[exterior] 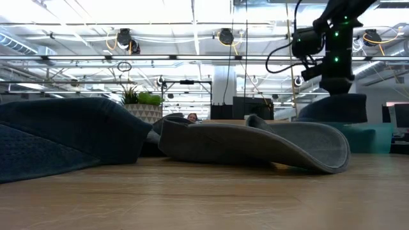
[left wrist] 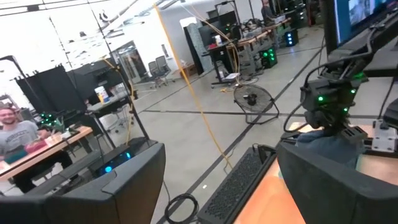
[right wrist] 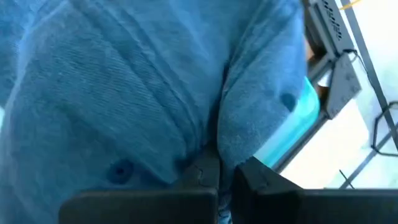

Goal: Pick & Place hat
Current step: Put the right blue cap in the blue bin

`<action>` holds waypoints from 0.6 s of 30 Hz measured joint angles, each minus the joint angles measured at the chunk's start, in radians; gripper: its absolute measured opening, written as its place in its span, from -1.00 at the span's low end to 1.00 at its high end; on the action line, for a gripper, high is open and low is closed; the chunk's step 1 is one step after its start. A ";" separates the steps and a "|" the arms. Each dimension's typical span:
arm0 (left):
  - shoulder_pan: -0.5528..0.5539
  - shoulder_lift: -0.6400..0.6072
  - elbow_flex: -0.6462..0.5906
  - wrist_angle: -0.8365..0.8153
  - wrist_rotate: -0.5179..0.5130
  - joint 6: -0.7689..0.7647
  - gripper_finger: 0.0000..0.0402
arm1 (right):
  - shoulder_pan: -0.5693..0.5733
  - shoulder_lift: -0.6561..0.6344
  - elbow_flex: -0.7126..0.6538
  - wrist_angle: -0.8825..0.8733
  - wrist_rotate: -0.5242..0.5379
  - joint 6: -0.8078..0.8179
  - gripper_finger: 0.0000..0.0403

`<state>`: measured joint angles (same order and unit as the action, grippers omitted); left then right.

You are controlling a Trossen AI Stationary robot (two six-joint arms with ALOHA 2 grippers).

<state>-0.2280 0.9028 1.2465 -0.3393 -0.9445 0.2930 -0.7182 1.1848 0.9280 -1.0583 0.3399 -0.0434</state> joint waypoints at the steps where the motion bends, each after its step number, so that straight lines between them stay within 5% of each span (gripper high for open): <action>1: 0.003 0.000 0.000 0.000 0.000 0.000 0.59 | -0.002 0.000 -0.015 0.021 -0.003 -0.010 -1.00; 10: 0.011 0.000 0.000 0.000 0.000 -0.012 0.59 | -0.002 0.001 -0.097 0.079 -0.052 -0.082 -0.96; 18: 0.011 0.000 0.000 0.001 -0.035 -0.040 0.59 | -0.002 0.001 0.003 -0.030 -0.031 -0.058 -0.41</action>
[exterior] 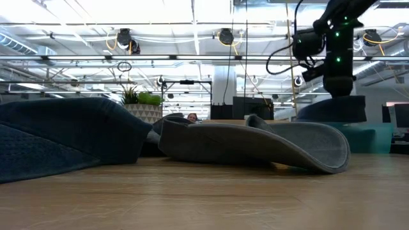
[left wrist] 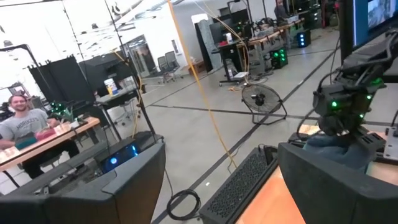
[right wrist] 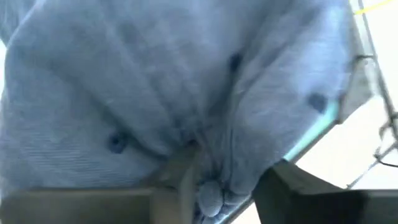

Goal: Pick & Place hat
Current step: Put the right blue cap in the blue bin

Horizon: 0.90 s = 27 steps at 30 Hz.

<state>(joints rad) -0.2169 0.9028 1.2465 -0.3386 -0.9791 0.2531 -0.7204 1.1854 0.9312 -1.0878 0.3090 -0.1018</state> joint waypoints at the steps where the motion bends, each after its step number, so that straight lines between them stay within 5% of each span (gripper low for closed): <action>1: 0.000 0.000 0.000 0.000 0.000 0.000 0.59 | 0.000 0.000 0.022 -0.010 0.012 0.002 -0.33; 9: 0.000 0.000 0.000 0.000 0.000 0.003 0.59 | 0.005 0.000 0.213 -0.077 0.014 0.065 0.12; 14: 0.000 0.000 0.000 0.000 0.000 0.004 0.59 | 0.048 0.000 0.263 -0.099 -0.150 0.087 0.18; 20: 0.000 0.000 0.000 0.000 0.009 0.004 0.59 | 0.116 0.000 0.225 -0.087 -0.153 0.113 -0.02; 27: 0.000 0.000 0.000 0.000 0.009 0.016 0.59 | 0.130 0.000 0.120 0.028 -0.153 0.113 -0.52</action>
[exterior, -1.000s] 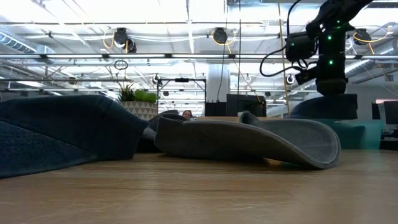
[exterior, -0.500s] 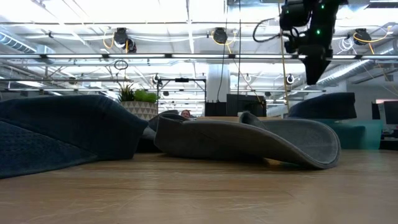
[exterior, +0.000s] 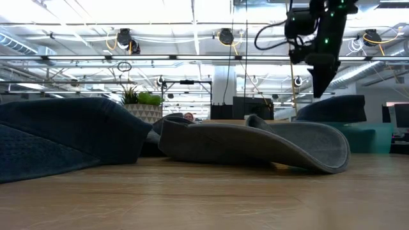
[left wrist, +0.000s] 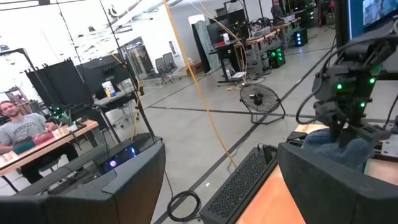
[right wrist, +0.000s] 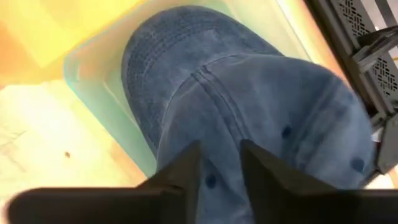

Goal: Pick & Place hat
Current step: Put the right blue cap in the blue bin, then put the blue cap in the blue bin

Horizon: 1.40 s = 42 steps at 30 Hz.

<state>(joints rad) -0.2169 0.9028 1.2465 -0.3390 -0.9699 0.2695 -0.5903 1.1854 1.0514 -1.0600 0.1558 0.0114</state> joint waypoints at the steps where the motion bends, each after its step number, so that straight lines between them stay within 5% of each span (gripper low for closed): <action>1: 0.000 0.000 0.000 0.000 0.000 0.000 0.59 | 0.000 0.000 -0.021 0.018 0.002 0.000 -0.60; 7: 0.000 0.000 0.000 0.000 0.000 0.000 0.59 | -0.003 0.000 -0.157 0.175 0.082 -0.030 -0.97; 15: 0.000 0.000 0.000 -0.002 0.000 -0.002 0.59 | -0.026 0.000 -0.343 0.392 0.079 -0.034 -0.96; 24: 0.000 0.000 0.000 -0.001 0.000 -0.051 0.59 | -0.025 -0.002 -0.265 0.336 0.077 -0.040 -0.95; 29: 0.000 0.000 0.000 -0.001 0.000 -0.056 0.60 | -0.025 -0.002 -0.203 0.288 0.080 -0.055 -0.78; 42: 0.000 0.000 0.000 -0.030 0.000 -0.131 0.91 | -0.023 -0.003 0.002 0.232 0.075 -0.017 0.11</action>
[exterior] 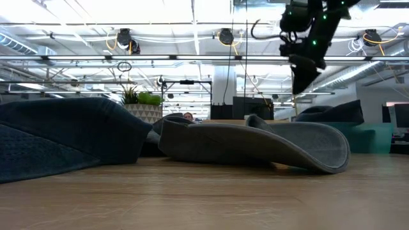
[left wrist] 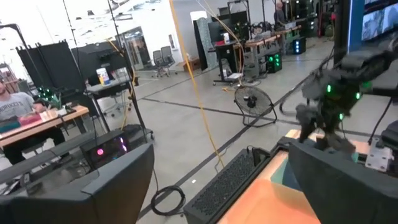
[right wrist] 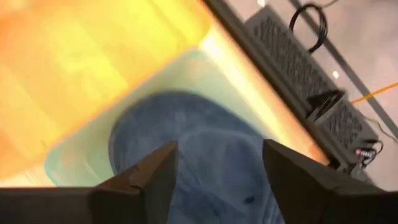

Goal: Pick & Place hat
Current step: Put the blue cap in the blue bin

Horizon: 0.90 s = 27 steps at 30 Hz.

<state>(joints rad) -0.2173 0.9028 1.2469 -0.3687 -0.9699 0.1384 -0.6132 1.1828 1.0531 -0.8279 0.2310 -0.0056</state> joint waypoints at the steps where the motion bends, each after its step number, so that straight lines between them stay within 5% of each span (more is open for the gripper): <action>1: 0.000 0.000 0.000 -0.011 0.000 -0.009 0.93 | 0.000 0.000 0.020 -0.002 0.000 0.001 0.15; 16: 0.000 -0.024 0.000 -0.307 0.137 -0.273 0.95 | 0.116 0.000 0.316 0.109 -0.156 0.157 0.23; 27: 0.000 -0.054 0.000 -0.517 0.289 -0.478 0.95 | 0.230 0.000 0.345 0.350 -0.184 0.148 0.24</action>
<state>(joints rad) -0.2173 0.8492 1.2472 -0.8857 -0.6812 -0.3397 -0.3833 1.1824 1.3979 -0.4782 0.0467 0.1421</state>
